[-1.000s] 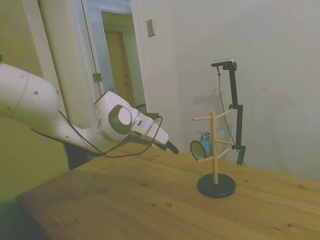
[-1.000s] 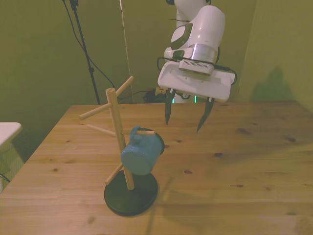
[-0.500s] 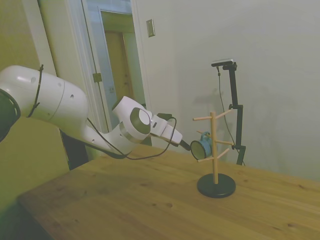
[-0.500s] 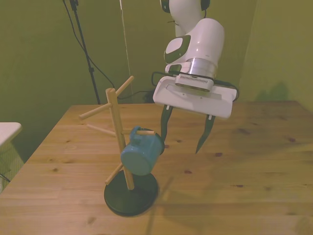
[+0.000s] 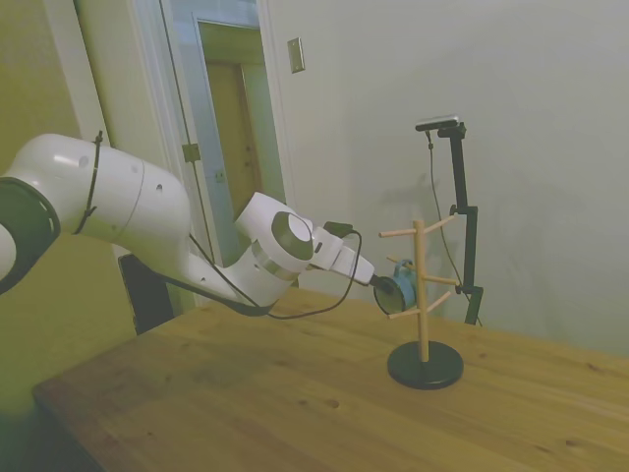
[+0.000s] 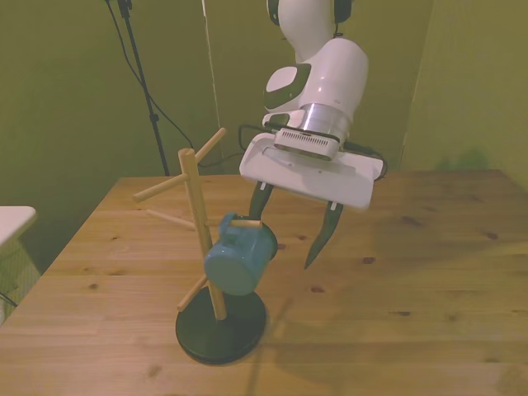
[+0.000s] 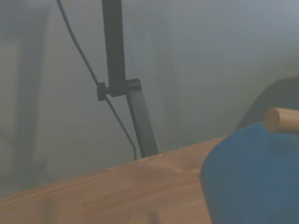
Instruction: Unload the mug
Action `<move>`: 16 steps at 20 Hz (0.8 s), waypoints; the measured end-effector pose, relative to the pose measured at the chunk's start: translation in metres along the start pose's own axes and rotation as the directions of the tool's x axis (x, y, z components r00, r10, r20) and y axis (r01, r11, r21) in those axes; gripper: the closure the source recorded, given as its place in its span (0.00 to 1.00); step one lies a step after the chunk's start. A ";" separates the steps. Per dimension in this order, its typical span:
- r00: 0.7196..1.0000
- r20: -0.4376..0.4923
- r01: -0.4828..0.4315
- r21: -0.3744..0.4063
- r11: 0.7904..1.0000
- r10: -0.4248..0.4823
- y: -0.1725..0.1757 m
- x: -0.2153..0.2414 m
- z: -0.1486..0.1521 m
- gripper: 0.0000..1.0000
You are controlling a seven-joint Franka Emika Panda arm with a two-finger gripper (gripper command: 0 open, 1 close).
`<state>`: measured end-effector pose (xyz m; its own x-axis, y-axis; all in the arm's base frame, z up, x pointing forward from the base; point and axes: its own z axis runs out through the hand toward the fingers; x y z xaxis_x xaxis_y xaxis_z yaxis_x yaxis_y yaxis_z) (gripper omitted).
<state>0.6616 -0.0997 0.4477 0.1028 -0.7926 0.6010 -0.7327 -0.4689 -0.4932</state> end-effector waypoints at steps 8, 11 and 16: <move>1.000 -0.017 -0.022 0.006 1.000 0.022 -0.005 0.009 0.013 1.00; 1.000 -0.018 -0.025 0.006 1.000 0.025 -0.005 0.010 0.013 1.00; 0.999 -0.019 -0.026 0.007 1.000 0.026 -0.005 0.010 0.012 1.00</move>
<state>0.6749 -0.1102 0.4486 0.0710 -0.7973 0.5993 -0.7305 -0.4507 -0.5131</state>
